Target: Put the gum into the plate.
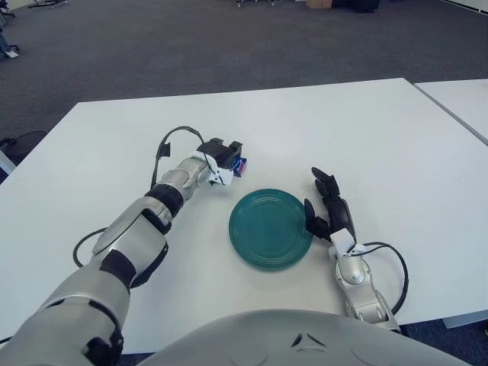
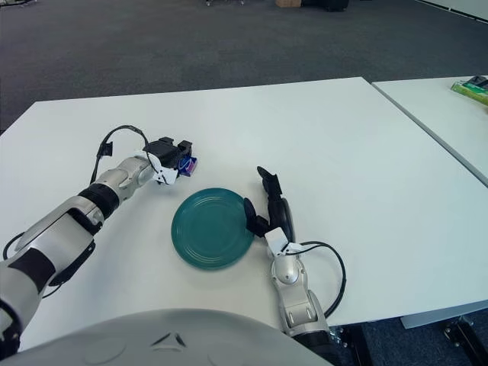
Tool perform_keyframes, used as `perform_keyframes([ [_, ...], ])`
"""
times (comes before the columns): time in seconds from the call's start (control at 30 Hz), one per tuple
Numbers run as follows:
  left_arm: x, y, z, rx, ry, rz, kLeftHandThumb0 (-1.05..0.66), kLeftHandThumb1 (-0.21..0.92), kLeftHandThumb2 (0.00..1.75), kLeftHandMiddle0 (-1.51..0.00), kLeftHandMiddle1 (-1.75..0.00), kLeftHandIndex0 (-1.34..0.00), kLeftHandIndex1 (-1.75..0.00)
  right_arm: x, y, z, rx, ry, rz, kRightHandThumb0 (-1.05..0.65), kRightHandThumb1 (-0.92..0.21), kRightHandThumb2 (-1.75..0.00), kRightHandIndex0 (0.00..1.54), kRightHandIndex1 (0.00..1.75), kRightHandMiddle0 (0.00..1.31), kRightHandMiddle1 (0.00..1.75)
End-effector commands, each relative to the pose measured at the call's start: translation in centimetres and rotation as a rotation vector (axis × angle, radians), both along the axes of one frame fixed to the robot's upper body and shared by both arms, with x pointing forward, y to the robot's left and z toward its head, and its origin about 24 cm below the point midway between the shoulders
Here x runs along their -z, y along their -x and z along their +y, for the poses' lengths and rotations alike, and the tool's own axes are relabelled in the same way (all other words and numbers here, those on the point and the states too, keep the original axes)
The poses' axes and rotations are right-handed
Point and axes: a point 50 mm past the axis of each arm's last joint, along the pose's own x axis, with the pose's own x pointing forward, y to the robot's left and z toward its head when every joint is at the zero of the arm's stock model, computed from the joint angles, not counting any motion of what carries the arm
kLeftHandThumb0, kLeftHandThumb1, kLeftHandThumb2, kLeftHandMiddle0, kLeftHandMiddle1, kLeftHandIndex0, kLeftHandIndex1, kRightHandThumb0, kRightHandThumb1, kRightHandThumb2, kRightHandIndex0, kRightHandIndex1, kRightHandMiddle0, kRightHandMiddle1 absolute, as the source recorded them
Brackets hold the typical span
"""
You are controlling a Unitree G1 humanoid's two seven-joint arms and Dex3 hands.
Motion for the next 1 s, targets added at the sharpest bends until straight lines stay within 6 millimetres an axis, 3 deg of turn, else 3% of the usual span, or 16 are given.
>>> perform_keyframes([
  [0.0,2.7,1.9,1.2,-0.032,-0.004,0.072,0.0,0.27,1.27,-0.73,-1.45,-0.49,-1.75,0.8,0.4,-0.2,0.02,-0.017,0.061,-0.73,-0.92,-0.82,0.3,0.01,0.0,0.51],
  [0.27,2.9,2.4,1.2,-0.04,0.095,0.01,0.0,0.23,1.33,-0.76,-1.48,-0.5,-1.75,0.9,0.3,-0.2,0.029,-0.017,0.058,-0.72,-0.92,-0.83,0.31,0.01,0.0,0.55],
  [0.6,2.1,2.3,1.1,-0.093,0.23,-0.073,0.0,0.21,1.44,-0.68,-1.7,-0.5,-1.75,0.8,0.2,-0.2,0.023,-0.009,0.051,-0.75,-0.92,-0.83,0.32,0.01,0.0,0.56],
  [0.97,-1.2,1.5,1.3,-0.055,0.302,-0.199,0.0,0.13,1.51,-0.76,-1.67,-0.55,-1.75,0.9,0.1,-0.2,0.02,-0.014,0.054,-0.76,-0.92,-0.82,0.31,0.0,0.0,0.56],
])
